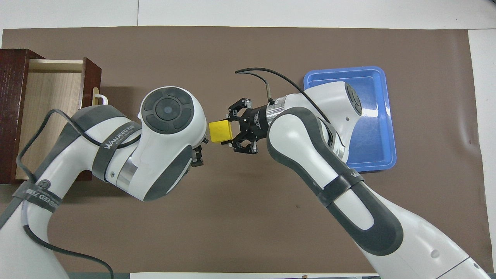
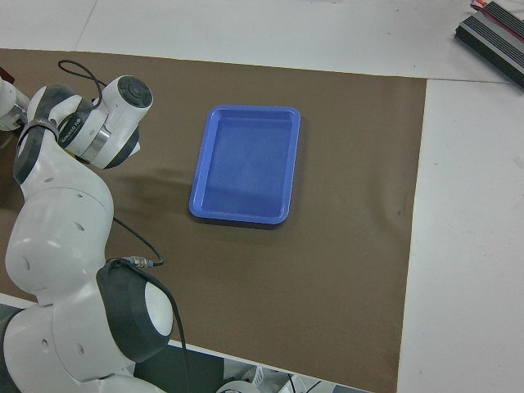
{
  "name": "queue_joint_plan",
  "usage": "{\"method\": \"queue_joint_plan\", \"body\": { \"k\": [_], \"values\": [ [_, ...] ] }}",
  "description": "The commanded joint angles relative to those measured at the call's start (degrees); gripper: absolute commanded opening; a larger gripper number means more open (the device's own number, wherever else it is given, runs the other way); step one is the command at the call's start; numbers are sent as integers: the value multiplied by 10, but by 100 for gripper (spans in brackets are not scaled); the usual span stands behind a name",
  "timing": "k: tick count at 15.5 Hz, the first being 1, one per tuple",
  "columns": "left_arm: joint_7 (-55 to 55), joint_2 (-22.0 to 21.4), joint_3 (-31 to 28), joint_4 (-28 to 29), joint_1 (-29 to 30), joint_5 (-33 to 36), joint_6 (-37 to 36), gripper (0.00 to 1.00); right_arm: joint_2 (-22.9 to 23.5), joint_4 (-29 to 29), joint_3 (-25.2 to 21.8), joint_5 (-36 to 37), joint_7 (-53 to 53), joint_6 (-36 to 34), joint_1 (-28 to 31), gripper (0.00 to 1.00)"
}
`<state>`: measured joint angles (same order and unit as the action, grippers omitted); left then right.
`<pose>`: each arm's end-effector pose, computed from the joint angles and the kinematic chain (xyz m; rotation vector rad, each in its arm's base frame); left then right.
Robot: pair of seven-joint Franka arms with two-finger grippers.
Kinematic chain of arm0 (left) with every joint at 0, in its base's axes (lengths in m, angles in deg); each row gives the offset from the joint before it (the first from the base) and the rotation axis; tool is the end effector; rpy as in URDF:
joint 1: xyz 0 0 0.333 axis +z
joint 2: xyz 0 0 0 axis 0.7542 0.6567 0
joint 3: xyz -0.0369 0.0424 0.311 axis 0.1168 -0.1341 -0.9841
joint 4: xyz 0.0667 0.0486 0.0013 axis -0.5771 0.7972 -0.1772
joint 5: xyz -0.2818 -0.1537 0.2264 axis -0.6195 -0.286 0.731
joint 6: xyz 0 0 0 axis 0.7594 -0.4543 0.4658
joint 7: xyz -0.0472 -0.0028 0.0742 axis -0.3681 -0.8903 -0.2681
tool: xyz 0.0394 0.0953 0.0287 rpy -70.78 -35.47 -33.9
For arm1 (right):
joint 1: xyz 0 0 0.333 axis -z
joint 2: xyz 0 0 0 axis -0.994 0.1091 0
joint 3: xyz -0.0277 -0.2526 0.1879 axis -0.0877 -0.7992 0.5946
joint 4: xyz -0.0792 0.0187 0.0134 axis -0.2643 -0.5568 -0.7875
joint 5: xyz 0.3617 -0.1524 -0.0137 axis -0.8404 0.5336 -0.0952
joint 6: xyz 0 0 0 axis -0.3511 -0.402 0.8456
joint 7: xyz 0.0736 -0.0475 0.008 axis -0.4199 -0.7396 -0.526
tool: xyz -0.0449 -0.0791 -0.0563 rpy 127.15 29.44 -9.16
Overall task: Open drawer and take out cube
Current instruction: 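Carry the cube over the blue tray while the left gripper withdraws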
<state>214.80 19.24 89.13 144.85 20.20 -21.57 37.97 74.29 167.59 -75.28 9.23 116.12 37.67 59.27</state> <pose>0.5107 -0.3197 0.4513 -2.0439 -2.3350 -0.1381 0.5760 0.3281 0.3772 -1.7932 1.6234 0.8173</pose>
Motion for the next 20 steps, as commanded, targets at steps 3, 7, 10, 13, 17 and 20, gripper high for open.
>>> {"method": "queue_joint_plan", "body": {
  "k": [3,7,10,13,17,20],
  "values": [
    [-169,-17,1,35,110,5,13,100,18,-45,4,81,-4,-65,142,0],
    [-308,-15,1,51,207,5,76,100,22,-33,3,103,-59,-98,236,0],
    [-459,-11,1,52,283,5,104,100,8,41,2,103,-143,-106,288,0],
    [-557,-10,1,50,349,5,107,100,10,83,1,103,-214,-103,326,0],
    [-617,-9,1,51,415,5,135,100,8,111,-3,104,-234,-82,326,0],
    [-629,-7,2,46,421,5,130,100,0,145,-3,104,-269,-58,326,0]
  ]
}}
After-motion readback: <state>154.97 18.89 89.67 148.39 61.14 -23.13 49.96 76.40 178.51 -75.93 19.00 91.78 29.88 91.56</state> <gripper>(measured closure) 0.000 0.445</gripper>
